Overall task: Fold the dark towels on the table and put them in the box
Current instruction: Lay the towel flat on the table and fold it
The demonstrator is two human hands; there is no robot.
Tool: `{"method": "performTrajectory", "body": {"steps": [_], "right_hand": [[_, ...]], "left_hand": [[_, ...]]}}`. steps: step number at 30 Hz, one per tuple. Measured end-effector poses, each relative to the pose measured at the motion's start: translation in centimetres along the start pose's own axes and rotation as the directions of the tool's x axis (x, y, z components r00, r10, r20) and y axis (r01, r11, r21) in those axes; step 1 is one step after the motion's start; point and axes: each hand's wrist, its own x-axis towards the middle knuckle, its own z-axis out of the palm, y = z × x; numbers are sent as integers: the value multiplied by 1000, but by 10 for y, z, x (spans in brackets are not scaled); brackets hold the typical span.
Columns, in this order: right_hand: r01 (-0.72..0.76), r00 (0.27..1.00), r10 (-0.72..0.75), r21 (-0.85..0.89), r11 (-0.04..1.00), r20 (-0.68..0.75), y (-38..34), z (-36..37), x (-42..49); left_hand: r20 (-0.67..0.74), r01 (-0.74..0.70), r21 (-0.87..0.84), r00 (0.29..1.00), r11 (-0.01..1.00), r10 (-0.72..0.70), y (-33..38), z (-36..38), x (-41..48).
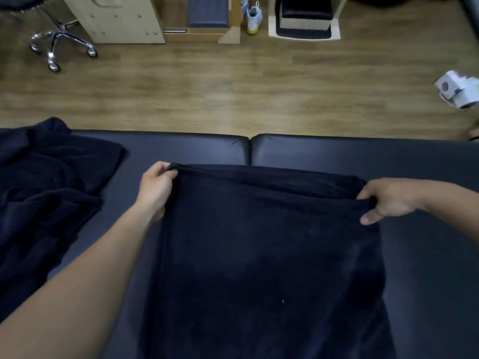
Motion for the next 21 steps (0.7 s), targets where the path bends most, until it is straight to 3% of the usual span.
{"method": "performTrajectory", "body": {"steps": [2,3,4,5,7,8,10,12,14,16,17,19,21], "right_hand": [[2,1000,-1,-180,984,6,-1,-1,-5],[39,993,-66,-260,965,-94,-5,-2,-10],[145,947,-217,-289,946,-235,-9,-3,-21],[299,847,-370,-234,925,-381,-16,-4,-35],[569,708,-502,-19,822,-496,-31,-8,-67],[636,712,-530,102,765,-461,-37,-9,-81],[623,779,-544,287,727,-313,-33,-8,-93],[576,817,-534,270,772,-218,-21,-14,-91],[609,792,-552,285,740,-261,-18,-21,-91],[685,728,-590,410,602,-349,-13,-26,-92],[678,729,-591,482,555,-345,-12,-29,-93],[618,779,-574,473,628,-254,-8,-32,-90],[480,877,-465,147,865,-125,6,-39,-76]], "left_hand": [[-24,6,0,1000,1000,-6,-2,1,2],[-41,13,-8,999,1000,-14,-3,1,4],[-58,23,-9,998,1000,-23,-4,1,5],[-67,35,-5,997,999,-35,-3,2,5],[-84,50,11,995,999,-49,-4,1,7],[-98,47,28,994,998,-44,-4,0,8],[-112,47,63,993,997,-39,-5,1,8],[-119,51,76,992,996,-41,-3,2,6],[-137,54,86,990,995,-42,-3,4,5],[-157,51,107,987,993,-34,-3,7,5],[-170,48,121,985,992,-27,-3,8,6],[-193,45,140,981,989,-17,-2,9,5],[-190,41,148,982,988,-13,-3,8,5]]}}
